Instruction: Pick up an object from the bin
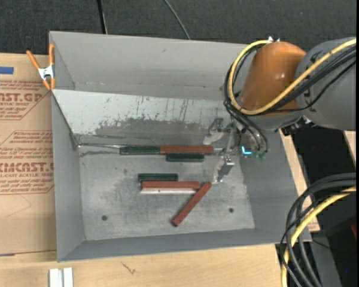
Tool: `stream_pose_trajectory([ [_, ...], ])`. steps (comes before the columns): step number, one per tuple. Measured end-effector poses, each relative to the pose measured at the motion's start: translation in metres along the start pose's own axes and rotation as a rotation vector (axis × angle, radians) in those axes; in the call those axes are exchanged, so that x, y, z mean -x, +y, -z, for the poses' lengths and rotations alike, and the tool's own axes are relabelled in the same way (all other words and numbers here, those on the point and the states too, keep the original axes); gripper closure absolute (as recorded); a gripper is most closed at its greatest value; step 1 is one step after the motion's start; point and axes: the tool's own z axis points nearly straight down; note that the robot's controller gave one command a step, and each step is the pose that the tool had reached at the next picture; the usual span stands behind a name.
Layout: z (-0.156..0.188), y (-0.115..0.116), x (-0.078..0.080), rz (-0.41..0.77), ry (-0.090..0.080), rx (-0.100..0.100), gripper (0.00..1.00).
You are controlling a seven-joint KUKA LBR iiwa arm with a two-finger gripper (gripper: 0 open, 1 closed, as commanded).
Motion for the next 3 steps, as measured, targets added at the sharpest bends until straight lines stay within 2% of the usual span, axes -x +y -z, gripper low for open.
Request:
stream_pose_trajectory([
  [1, 0.005, 0.0, 0.002, 0.0, -0.007, -0.001, 0.0],
  [2, -0.046, 0.017, -0.032, 0.021, -0.013, -0.001, 0.0],
  [3, -0.08, 0.027, -0.006, 0.12, -0.03, -0.001, 1.0],
])
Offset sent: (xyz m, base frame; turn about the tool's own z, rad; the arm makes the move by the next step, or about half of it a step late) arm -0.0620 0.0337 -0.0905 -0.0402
